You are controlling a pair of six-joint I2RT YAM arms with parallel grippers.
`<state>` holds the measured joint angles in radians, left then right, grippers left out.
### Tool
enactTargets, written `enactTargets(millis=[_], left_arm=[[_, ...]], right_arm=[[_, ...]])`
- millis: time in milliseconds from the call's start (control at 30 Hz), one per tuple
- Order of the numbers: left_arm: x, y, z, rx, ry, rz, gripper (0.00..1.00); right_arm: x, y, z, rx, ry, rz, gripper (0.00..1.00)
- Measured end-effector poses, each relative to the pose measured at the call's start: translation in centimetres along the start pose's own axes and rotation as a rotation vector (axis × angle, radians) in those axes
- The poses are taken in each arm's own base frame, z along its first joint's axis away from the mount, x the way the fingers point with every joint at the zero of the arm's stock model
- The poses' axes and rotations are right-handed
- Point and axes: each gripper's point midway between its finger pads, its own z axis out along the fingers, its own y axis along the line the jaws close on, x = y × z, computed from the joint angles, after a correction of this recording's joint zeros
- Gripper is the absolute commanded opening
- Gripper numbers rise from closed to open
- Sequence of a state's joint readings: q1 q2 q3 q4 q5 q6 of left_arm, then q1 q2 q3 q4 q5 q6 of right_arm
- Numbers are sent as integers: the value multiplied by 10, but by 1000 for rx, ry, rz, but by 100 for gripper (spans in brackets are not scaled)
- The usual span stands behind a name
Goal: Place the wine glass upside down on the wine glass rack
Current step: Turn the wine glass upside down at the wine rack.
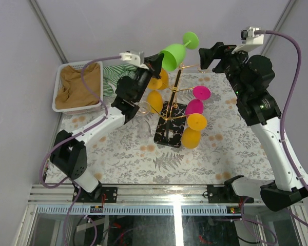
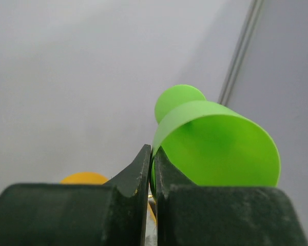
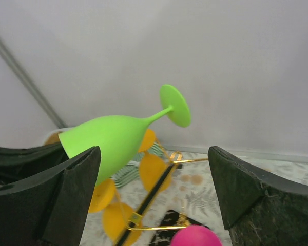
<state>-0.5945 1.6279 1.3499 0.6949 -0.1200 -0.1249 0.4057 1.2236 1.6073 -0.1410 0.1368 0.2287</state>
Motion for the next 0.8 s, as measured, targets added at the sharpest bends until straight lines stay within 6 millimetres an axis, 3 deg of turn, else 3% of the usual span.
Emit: enactTargets(millis=[333, 600, 800], left_arm=[[-65, -18, -38, 123, -379, -213, 0], [-97, -23, -54, 171, -513, -306, 0], [-108, -28, -59, 206, -551, -350, 0]], right_arm=[[-9, 48, 4, -252, -34, 273, 92], [5, 54, 6, -302, -59, 399, 90], [10, 61, 5, -368, -114, 480, 83]])
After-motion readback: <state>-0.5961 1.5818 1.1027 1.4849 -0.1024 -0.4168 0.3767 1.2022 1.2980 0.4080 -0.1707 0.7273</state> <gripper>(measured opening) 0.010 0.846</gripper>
